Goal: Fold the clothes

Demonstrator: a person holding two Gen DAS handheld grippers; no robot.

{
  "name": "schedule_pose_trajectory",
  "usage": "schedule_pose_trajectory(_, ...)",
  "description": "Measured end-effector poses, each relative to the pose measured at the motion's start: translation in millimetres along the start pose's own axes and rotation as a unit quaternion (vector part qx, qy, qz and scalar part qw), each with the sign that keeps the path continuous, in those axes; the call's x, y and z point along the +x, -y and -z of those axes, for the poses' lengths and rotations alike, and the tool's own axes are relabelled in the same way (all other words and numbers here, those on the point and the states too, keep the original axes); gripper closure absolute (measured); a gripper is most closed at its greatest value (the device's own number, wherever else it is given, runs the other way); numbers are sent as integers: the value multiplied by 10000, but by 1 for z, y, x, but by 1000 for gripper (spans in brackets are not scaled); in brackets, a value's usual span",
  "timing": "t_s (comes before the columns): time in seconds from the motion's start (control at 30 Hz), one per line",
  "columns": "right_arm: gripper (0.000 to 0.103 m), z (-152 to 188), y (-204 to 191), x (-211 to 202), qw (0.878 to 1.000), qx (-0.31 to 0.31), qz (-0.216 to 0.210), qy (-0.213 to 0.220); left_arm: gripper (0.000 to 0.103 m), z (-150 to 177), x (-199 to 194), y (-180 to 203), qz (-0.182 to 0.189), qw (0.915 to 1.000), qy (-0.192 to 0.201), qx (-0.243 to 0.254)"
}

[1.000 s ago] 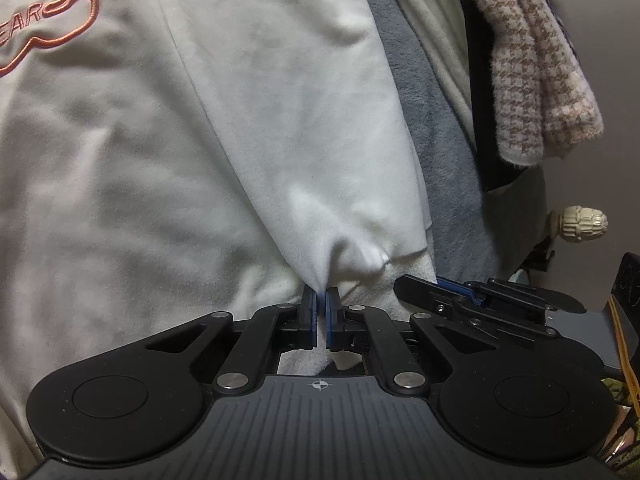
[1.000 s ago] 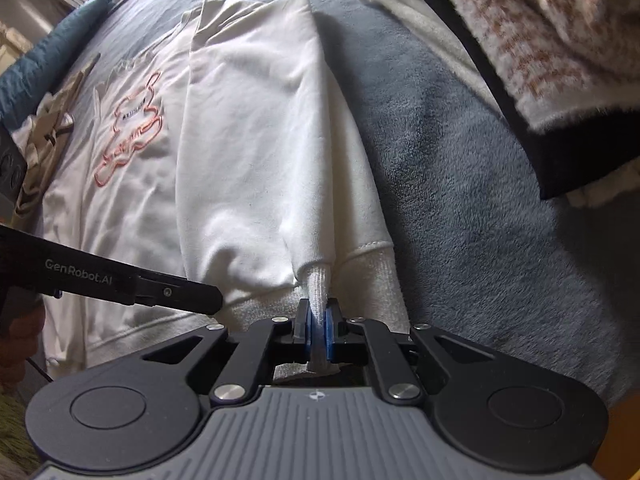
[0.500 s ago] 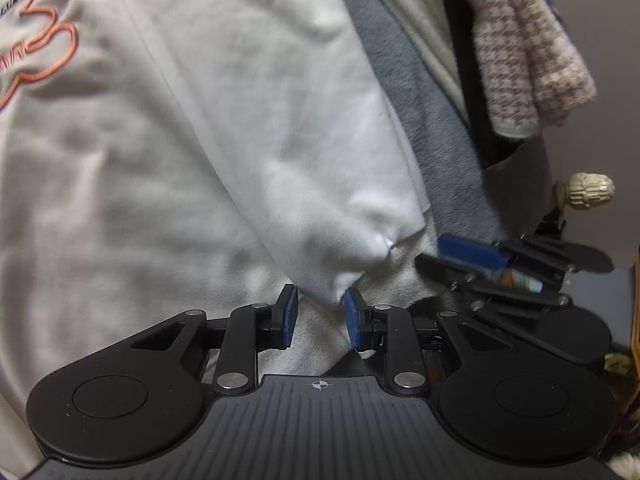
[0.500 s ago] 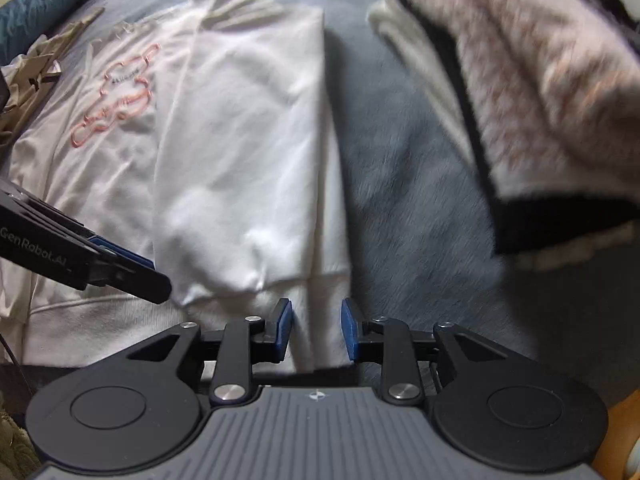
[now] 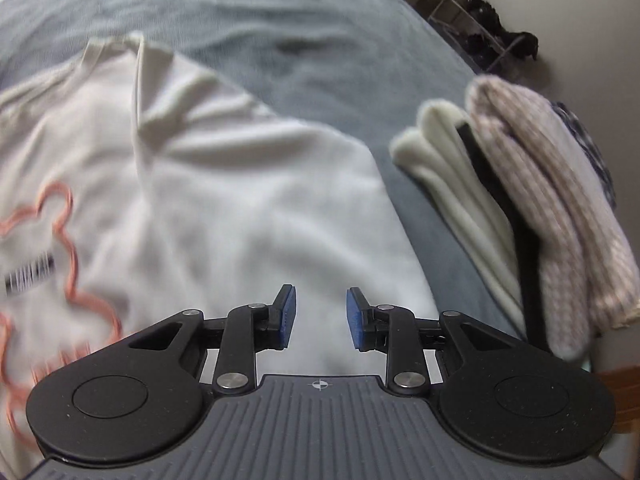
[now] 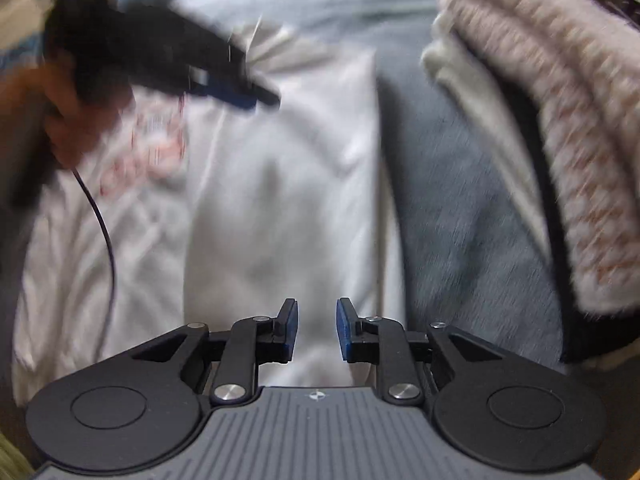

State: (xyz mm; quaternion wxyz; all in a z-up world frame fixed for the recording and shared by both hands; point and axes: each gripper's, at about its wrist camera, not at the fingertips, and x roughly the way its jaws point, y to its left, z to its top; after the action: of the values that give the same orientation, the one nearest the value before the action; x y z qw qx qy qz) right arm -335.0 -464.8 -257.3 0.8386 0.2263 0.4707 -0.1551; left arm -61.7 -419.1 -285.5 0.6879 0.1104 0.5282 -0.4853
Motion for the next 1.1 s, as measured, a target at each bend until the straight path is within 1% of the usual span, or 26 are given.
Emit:
schedule_pose_trajectory(0.07, 77, -20, 13, 2, 9990, 314, -16, 303, 76, -15, 12, 0, 51, 10000, 59, 45)
schedule_pose_trajectory(0.13, 73, -37, 23, 16, 9978, 483, 43, 456, 72, -29, 22, 4, 271, 9996, 10, 26)
schedule_pose_trajectory(0.2, 70, -54, 31, 35, 9967, 559, 70, 581, 65, -37, 30, 11, 580, 9982, -144, -78)
schedule_pose_trajectory(0.23, 68, -60, 33, 43, 9964, 566, 20, 623, 64, -40, 32, 14, 708, 9972, -190, -127)
schedule_pose_trajectory(0.3, 67, -71, 33, 65, 9970, 487, -45, 602, 53, -45, 40, 20, 843, 9960, -234, -150)
schedule_pose_trajectory(0.33, 67, -74, 31, 73, 9975, 389, -59, 588, 51, -49, 45, 23, 881, 9956, -282, -120)
schedule_pose_trajectory(0.37, 73, -77, 27, 78, 9978, 249, -71, 604, 51, -52, 51, 26, 867, 9956, -336, -72)
schedule_pose_trajectory(0.4, 77, -79, 24, 81, 9979, 97, -66, 641, 51, -55, 57, 28, 822, 9958, -390, -20)
schedule_pose_trajectory(0.43, 83, -79, 19, 80, 9974, -78, -30, 716, 51, -58, 62, 31, 787, 9959, -452, 37)
schedule_pose_trajectory(0.47, 87, -80, 14, 79, 9966, -253, 6, 790, 51, -61, 67, 33, 758, 9957, -516, 95)
schedule_pose_trajectory(0.53, 87, -79, 5, 78, 9945, -576, 72, 877, 51, -64, 74, 39, 713, 9953, -606, 230)
schedule_pose_trajectory(0.63, 87, -75, -11, 77, 9887, -1134, 220, 961, 51, -63, 81, 43, 522, 9957, -700, 313)
schedule_pose_trajectory(0.67, 87, -73, -15, 77, 9868, -1270, 254, 975, 53, -61, 82, 42, 470, 9959, -698, 332)
schedule_pose_trajectory(0.73, 87, -73, -18, 77, 9853, -1357, 286, 1001, 64, -58, 83, 40, 363, 9967, -658, 315)
schedule_pose_trajectory(0.8, 86, -73, -15, 74, 9859, -1266, 258, 1064, 84, -56, 83, 33, 357, 9975, -588, 169)
schedule_pose_trajectory(0.87, 86, -73, -4, 61, 9860, -1023, 218, 1303, 93, -53, 81, 22, 463, 9975, -518, -134)
schedule_pose_trajectory(0.97, 84, -79, 21, 41, 9847, -481, 215, 1662, 97, -47, 74, 4, 691, 9950, -353, -624)
schedule_pose_trajectory(1.0, 84, -82, 28, 40, 9846, -311, 233, 1707, 97, -45, 72, -1, 761, 9940, -288, -737)
schedule_pose_trajectory(1.03, 80, -86, 33, 43, 9851, -192, 240, 1690, 97, -43, 70, -5, 821, 9928, -240, -834)
schedule_pose_trajectory(1.1, 79, -95, 39, 54, 9872, -85, 262, 1568, 97, -37, 64, -15, 933, 9900, -131, -1048)
